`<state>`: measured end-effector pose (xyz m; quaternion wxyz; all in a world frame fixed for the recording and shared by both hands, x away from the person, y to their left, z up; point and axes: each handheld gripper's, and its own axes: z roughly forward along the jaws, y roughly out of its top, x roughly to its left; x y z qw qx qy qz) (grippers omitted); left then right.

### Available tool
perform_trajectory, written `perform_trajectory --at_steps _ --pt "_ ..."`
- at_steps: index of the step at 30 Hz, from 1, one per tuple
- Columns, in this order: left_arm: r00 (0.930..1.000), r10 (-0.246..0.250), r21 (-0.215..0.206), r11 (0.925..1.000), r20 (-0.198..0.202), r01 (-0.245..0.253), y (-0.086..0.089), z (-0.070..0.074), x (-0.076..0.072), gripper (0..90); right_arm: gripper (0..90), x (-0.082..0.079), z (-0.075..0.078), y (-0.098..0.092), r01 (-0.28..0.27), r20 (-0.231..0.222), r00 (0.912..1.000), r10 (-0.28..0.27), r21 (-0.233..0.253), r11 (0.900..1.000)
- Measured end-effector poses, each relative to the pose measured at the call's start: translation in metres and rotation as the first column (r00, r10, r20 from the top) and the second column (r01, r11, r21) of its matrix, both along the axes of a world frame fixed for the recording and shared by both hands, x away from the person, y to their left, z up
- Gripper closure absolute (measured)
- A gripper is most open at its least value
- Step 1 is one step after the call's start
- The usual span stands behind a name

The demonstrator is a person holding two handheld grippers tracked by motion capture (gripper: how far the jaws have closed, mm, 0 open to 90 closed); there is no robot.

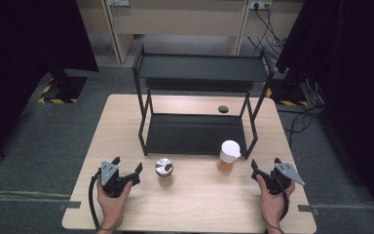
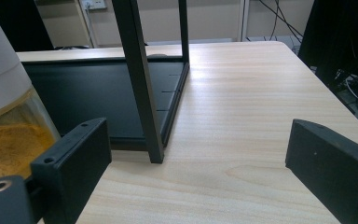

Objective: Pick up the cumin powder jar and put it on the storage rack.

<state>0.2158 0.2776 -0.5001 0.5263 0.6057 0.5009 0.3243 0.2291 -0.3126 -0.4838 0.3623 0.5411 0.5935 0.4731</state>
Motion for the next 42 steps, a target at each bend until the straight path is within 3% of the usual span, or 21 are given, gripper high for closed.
perform_trajectory --at_steps 6,10,13,22,30,36,42 --pt "0.9997 -0.022 -0.022 0.9995 0.008 0.023 0.003 0.001 -0.001 4.8 6.9 0.0 0.0 0.0 -0.006 0.002 1.0 0.006 -0.008 1.0" --pt "0.9984 -0.048 -0.086 0.9951 0.031 0.051 0.012 0.003 -0.007 2.5 6.9 0.0 0.001 0.001 -0.007 -0.001 1.0 0.007 -0.014 1.0" --pt "0.9952 -0.078 -0.136 0.987 0.06 0.085 0.016 0.005 -0.012 0.2 6.9 0.0 0.0 0.001 -0.005 0.001 1.0 0.005 -0.015 1.0" --pt "0.9804 -0.166 -0.111 0.9777 0.105 0.178 0.006 0.014 -0.013 0.3 6.9 0.0 0.001 0.002 -0.013 -0.001 0.9999 0.013 -0.018 1.0" --pt "0.9612 -0.244 -0.034 0.9676 0.129 0.25 -0.012 0.018 -0.015 0.3 6.9 0.0 0.001 0.001 -0.015 -0.004 0.9999 0.015 -0.016 1.0" --pt "0.9508 -0.292 0.001 0.9559 0.103 0.294 -0.027 0.017 -0.011 0.3 6.9 0.001 0.001 0.001 -0.018 -0.007 0.9998 0.018 -0.016 1.0" --pt "0.9436 -0.327 0.034 0.9448 0.051 0.326 -0.04 0.015 -0.003 0.8 6.9 0.001 0.001 0.001 -0.018 -0.005 0.9998 0.018 -0.016 1.0"
